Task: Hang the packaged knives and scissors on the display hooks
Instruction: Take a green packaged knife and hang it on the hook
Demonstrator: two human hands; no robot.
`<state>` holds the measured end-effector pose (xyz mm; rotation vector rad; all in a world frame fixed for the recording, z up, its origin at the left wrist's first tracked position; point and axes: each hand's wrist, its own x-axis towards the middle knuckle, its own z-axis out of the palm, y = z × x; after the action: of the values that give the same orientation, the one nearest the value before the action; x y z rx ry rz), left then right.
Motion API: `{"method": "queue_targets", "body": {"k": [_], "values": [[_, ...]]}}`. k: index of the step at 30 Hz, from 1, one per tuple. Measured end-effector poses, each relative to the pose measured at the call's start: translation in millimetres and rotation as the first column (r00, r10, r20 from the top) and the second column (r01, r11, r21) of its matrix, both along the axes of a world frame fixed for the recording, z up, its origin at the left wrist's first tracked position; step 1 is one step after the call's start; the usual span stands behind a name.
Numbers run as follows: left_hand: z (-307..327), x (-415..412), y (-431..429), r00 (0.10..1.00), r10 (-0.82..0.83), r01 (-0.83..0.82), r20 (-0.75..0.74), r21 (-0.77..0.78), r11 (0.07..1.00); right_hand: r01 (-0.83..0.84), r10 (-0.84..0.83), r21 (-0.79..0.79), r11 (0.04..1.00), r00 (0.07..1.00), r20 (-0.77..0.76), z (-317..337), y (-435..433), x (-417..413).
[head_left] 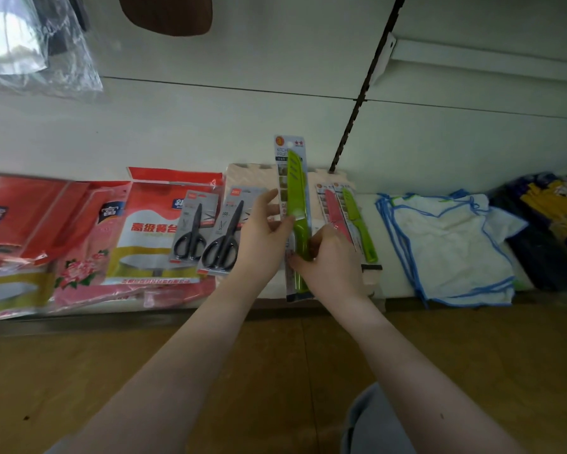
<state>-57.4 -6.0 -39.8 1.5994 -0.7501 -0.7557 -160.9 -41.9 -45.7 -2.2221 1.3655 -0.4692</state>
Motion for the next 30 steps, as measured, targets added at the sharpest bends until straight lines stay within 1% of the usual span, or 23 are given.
{"method": "queue_targets", "body": {"k": [3, 6, 8, 10, 12, 14, 15, 17, 19, 21, 23, 26, 28, 30], "values": [[1, -1, -1, 1.000, 0.022, -0.022, -0.008, -0.016, 1.000, -0.001, 0.001, 0.010, 1.000, 1.000, -0.017, 5, 5, -4], [4, -2, -1, 0.999, -0.008, 0.006, -0.041, -0.046, 0.999, 0.003, -0.003, 0.001, 1.000, 0.999, -0.046, 9, 7, -8], [7, -4, 0, 0.999, -0.032, 0.031, -0.029, -0.048, 0.998, -0.002, 0.002, 0.004, 1.000, 0.999, -0.039, 10, 8, -11], [10, -5, 0, 1.000, -0.007, 0.005, -0.030, -0.049, 0.999, -0.012, 0.012, 0.015, 1.000, 1.000, -0.020, 12, 10, -12], [12, -6, 1, 0.998, 0.030, -0.032, -0.047, -0.050, 0.998, -0.005, 0.003, 0.048, 0.999, 0.999, 0.043, 14, 9, -14], [15, -8, 5, 0.999, 0.022, -0.025, -0.039, -0.062, 0.998, 0.022, -0.053, 0.138, 0.990, 0.974, 0.222, 17, 6, -14], [17, -9, 8, 1.000, 0.008, -0.010, -0.022, -0.071, 0.997, 0.025, -0.089, 0.191, 0.981, 0.939, 0.333, 21, 4, -13], [23, -13, 13, 0.999, -0.020, 0.022, 0.025, -0.098, 0.995, -0.015, -0.139, 0.274, 0.962, 0.835, 0.532, 33, 0, -10], [29, -18, 19, 0.996, -0.058, 0.065, 0.066, -0.122, 0.990, -0.083, -0.149, 0.300, 0.950, 0.725, 0.673, 48, -3, -6], [37, -20, 22, 0.986, -0.108, 0.124, 0.128, -0.121, 0.985, -0.150, -0.133, 0.284, 0.947, 0.622, 0.772, 64, -5, -3], [47, -21, 24, 0.973, -0.158, 0.178, 0.169, -0.110, 0.978, -0.199, -0.123, 0.268, 0.943, 0.539, 0.833, 79, -6, 0], [67, -23, 26, 0.963, -0.181, 0.211, 0.199, -0.139, 0.968, -0.184, -0.104, 0.212, 0.960, 0.466, 0.879, 100, -7, 5], [85, -22, 25, 0.966, -0.130, 0.174, 0.222, -0.195, 0.965, -0.190, -0.079, 0.171, 0.967, 0.414, 0.907, 115, -8, 9], [105, -20, 21, 0.971, -0.033, 0.101, 0.239, -0.276, 0.956, -0.207, -0.065, 0.150, 0.967, 0.370, 0.927, 131, -10, 14]]}}
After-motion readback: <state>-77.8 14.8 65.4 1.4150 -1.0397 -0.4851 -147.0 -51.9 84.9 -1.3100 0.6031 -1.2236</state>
